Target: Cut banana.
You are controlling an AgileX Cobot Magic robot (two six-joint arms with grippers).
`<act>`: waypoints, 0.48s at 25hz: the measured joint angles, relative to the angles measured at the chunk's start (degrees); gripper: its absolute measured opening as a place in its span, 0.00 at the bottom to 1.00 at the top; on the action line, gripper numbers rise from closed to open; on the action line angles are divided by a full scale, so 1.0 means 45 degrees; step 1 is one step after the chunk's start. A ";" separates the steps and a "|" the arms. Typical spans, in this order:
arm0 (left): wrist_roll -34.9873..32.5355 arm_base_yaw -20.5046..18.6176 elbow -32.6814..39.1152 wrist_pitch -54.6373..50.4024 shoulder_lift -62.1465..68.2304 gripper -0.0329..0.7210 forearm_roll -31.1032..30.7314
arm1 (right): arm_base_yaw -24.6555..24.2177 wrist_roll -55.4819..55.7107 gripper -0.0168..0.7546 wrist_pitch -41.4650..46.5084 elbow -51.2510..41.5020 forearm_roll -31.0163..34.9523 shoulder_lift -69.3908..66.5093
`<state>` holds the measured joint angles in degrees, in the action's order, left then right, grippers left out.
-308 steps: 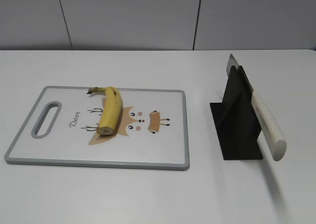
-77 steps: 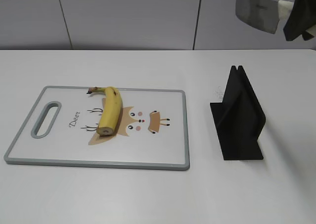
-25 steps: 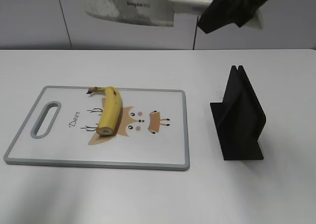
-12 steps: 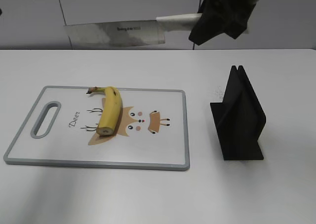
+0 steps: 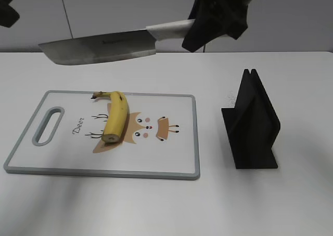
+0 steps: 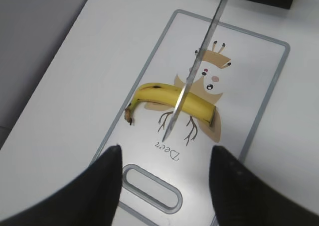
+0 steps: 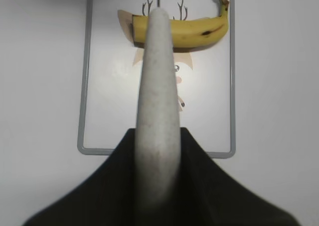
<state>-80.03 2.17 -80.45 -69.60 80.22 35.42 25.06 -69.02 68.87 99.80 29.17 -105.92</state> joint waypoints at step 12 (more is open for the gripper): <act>-0.0344 0.0000 -0.0010 -0.0003 0.1603 0.69 0.0017 | 0.0000 -0.1314 0.25 -0.0039 0.0054 0.1016 -0.0632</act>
<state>-81.57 2.17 -80.49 -69.62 87.44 35.50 25.06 -74.93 68.70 100.04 33.74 -108.76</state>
